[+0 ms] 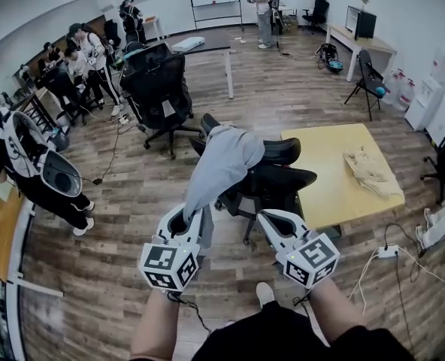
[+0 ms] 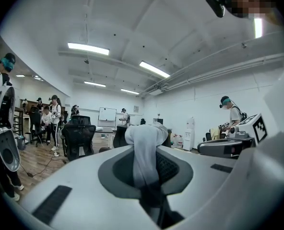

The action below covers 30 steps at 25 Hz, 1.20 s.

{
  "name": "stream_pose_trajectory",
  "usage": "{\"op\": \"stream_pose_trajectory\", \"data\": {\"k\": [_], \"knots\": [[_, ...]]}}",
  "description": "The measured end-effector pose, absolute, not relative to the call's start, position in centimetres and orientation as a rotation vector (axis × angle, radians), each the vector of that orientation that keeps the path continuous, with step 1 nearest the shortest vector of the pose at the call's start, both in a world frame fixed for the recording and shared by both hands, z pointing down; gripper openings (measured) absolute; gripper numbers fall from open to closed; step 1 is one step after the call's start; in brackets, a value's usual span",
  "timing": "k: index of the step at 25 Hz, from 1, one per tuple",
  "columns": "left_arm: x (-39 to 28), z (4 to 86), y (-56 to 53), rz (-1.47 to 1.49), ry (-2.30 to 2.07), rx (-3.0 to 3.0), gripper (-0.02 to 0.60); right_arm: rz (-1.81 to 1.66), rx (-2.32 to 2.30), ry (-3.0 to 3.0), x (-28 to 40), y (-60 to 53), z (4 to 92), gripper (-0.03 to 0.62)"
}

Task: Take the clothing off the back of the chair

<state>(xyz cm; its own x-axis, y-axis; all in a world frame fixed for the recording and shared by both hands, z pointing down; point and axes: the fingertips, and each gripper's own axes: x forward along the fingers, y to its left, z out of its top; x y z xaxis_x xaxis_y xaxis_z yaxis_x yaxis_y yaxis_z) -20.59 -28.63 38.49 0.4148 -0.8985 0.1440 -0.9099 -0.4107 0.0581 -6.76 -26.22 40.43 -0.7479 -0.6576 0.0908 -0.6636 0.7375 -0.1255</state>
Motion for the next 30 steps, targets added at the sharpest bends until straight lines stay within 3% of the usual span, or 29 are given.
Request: {"op": "stream_pose_trajectory", "data": {"k": [18, 30], "knots": [[-25.1, 41.0, -14.9, 0.121, -1.608, 2.485, 0.06, 0.329, 1.165, -2.821, -9.3, -13.9, 43.2, 0.014], [-22.2, 42.2, -9.7, 0.132, -1.584, 2.46, 0.058, 0.292, 1.146, -2.825, -6.6, -10.5, 42.4, 0.012]]}}
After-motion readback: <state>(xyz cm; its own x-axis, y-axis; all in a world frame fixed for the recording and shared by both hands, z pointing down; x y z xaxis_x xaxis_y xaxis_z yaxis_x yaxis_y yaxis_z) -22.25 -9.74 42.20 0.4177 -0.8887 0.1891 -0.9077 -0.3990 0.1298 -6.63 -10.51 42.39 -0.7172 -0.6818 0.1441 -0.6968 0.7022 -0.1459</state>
